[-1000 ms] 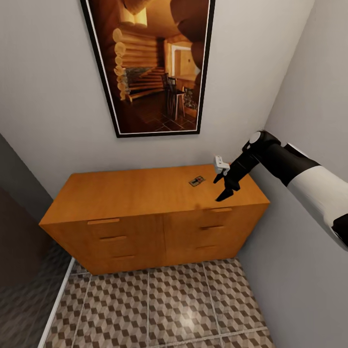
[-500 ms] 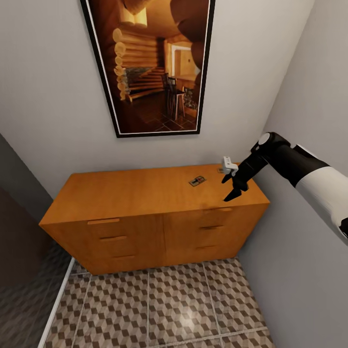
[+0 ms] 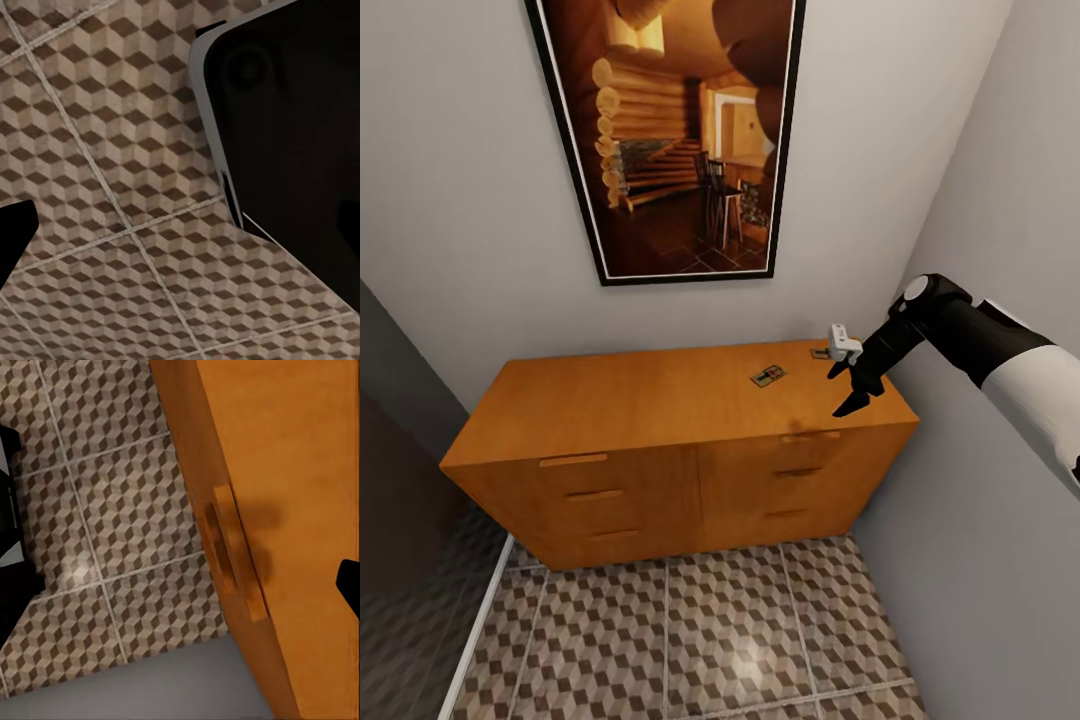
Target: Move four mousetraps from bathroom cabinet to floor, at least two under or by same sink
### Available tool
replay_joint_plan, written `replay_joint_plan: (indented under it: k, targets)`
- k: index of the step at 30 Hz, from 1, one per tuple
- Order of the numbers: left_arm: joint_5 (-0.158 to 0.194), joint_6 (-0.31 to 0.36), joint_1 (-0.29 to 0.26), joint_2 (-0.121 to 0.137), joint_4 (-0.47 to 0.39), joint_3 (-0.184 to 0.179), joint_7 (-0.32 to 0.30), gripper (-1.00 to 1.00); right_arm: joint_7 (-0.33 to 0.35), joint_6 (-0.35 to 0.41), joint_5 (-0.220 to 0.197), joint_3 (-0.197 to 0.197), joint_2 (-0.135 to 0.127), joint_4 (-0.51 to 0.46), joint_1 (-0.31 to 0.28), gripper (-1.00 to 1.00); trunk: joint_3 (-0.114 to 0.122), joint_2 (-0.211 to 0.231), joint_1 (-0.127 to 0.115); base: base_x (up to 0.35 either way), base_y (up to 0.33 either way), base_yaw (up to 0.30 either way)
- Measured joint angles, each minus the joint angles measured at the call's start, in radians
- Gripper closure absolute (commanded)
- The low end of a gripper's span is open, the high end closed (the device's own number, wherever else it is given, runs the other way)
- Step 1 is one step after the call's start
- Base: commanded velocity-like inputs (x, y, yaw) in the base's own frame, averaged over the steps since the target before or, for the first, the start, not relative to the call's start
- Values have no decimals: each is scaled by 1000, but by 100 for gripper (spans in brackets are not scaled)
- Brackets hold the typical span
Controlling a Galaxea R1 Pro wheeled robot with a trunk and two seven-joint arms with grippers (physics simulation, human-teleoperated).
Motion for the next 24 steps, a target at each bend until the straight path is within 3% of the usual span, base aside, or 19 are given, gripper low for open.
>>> replay_joint_plan:
  k: [24]
  targets:
    - [0,2,1,-9,0,0,0,-100,-24,-9,16,3,0,1,0,-100,0,0,0,288,-18,0]
